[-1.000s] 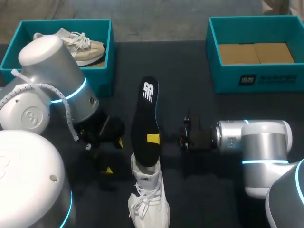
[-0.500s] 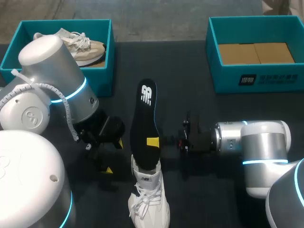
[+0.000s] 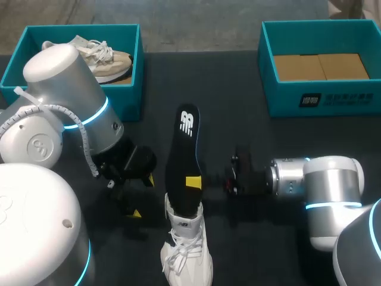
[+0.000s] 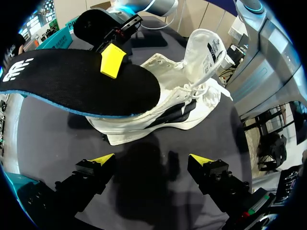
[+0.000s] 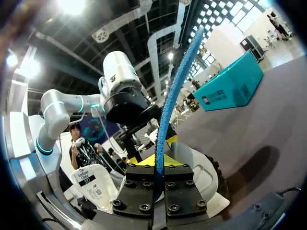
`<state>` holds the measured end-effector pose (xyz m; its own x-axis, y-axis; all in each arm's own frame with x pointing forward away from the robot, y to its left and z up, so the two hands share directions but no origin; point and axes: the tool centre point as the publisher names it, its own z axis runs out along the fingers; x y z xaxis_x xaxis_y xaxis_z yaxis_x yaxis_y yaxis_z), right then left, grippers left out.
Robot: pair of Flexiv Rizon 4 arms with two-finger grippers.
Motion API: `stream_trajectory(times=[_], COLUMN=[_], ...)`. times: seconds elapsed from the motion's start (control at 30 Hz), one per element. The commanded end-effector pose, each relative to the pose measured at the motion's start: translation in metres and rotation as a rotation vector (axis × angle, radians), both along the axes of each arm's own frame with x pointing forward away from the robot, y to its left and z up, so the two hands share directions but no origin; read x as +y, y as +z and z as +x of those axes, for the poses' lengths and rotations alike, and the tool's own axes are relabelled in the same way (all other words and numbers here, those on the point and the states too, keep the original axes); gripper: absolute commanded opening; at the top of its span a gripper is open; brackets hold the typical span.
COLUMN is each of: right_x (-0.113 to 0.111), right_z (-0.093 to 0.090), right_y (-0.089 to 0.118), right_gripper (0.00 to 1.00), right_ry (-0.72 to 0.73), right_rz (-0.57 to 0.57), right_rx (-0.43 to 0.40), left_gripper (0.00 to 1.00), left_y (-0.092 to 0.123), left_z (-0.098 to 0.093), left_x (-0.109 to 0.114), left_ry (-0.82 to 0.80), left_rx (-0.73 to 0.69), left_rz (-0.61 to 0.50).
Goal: Take the shoe out of the shoebox, open the shoe tongue, remove and reinsert the insole, then place the shoe into the shoebox
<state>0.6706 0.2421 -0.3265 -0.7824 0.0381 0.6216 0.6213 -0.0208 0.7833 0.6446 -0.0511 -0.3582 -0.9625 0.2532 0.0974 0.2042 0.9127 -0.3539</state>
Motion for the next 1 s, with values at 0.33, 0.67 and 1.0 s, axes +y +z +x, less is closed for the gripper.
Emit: stream_trajectory(times=[0.33, 0.67, 1.0], right_x=[0.004, 0.005, 0.005], right_z=[-0.009, -0.016, -0.028], right_y=[-0.006, -0.011, -0.016], right_gripper=[0.0, 0.0, 0.0], right_ry=[0.005, 0.01, 0.022], right_rz=[0.01, 0.006, 0.01], right_rx=[-0.005, 0.001, 0.004], left_gripper=[1.0, 1.0, 1.0], left_y=[-0.001, -0.001, -0.001], left_z=[0.0, 0.0, 0.0], left_x=[0.0, 0.0, 0.0], left_ry=[0.0, 0.0, 0.0], left_rx=[-0.002, -0.002, -0.002], left_rz=[0.0, 0.0, 0.0])
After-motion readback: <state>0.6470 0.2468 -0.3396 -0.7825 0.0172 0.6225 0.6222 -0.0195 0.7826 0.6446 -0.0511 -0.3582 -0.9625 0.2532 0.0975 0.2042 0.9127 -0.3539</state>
